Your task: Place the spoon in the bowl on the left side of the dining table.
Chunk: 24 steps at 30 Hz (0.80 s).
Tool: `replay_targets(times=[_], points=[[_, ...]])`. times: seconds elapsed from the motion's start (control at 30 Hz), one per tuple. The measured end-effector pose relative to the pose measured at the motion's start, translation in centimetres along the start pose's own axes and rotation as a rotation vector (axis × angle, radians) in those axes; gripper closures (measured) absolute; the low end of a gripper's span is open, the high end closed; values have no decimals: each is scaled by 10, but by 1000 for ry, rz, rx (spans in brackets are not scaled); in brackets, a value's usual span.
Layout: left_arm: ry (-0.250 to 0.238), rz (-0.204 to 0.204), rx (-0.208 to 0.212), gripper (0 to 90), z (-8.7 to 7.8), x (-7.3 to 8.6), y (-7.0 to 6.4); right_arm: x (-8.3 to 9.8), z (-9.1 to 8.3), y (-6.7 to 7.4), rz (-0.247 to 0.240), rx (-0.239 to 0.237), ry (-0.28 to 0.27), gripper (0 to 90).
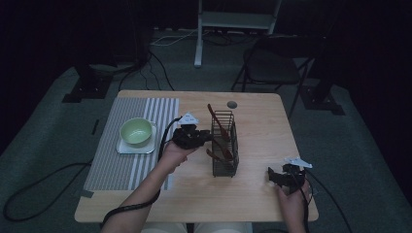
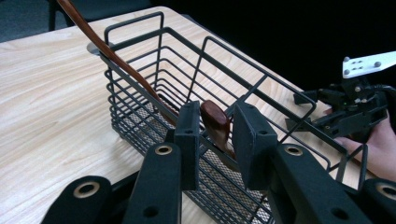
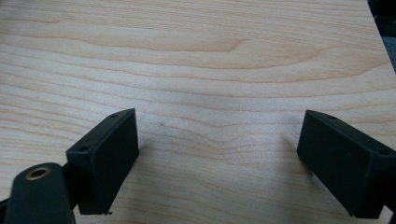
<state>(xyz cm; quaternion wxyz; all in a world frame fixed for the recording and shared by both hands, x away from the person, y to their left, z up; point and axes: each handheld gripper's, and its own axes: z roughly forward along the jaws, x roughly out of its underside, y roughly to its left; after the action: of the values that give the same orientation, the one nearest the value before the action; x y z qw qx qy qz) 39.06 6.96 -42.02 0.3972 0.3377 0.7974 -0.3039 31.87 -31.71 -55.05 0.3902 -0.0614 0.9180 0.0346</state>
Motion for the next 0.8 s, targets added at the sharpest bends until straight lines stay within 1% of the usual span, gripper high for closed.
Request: replay_targets(times=[0.03, 0.1, 0.13, 0.2, 0.3, 0.33, 0.4, 0.43, 0.47, 0.5, 0.53, 0.6, 0.7, 0.73, 0.77, 0.8], points=[[-7, -9, 15, 796, 0, 1, 1, 0, 0, 0, 0, 0, 0, 119], [-5, -3, 18, 803, -1, 1, 0, 0, 0, 0, 0, 0, 0, 119], [-10, -2, 27, 810, -1, 2, 0, 0, 0, 0, 0, 0, 0, 119], [-13, 14, 28, 818, -2, 3, -2, 0, 0, 0, 0, 0, 0, 119], [-20, 21, 25, 829, -4, 3, -4, 0, 0, 0, -1, 0, 0, 119], [-37, 20, 22, 832, -6, 3, -6, 0, 0, 0, -2, 0, -1, 119], [-48, 27, 19, 833, -6, 3, -8, 0, 0, 0, -2, 0, -1, 119], [-50, 30, 27, 835, -6, 2, -8, 0, 0, 0, -1, 1, -1, 119], [-57, 45, 18, 836, -7, 2, -11, 0, 0, 0, -1, 1, -1, 119], [-64, 48, 12, 836, -7, 1, -12, 0, 0, 0, -1, 0, -1, 119], [-66, 53, 22, 836, -8, 0, -13, 0, 0, 0, -1, 0, -1, 119], [-75, 72, 5, 836, -10, -2, -16, 0, 0, 0, -1, 0, -1, 119], [-84, 75, 5, 837, -11, -3, -17, 0, 0, 0, -1, 0, -1, 119], [-99, 82, -17, 837, -14, -5, -18, 0, 0, 0, -1, 0, -1, 119], [-107, 78, -14, 837, -16, -6, -18, 0, 0, 0, -1, 0, -1, 119], [-108, 89, -30, 837, -19, -8, -19, 0, 0, 0, -1, 0, -1, 119]])
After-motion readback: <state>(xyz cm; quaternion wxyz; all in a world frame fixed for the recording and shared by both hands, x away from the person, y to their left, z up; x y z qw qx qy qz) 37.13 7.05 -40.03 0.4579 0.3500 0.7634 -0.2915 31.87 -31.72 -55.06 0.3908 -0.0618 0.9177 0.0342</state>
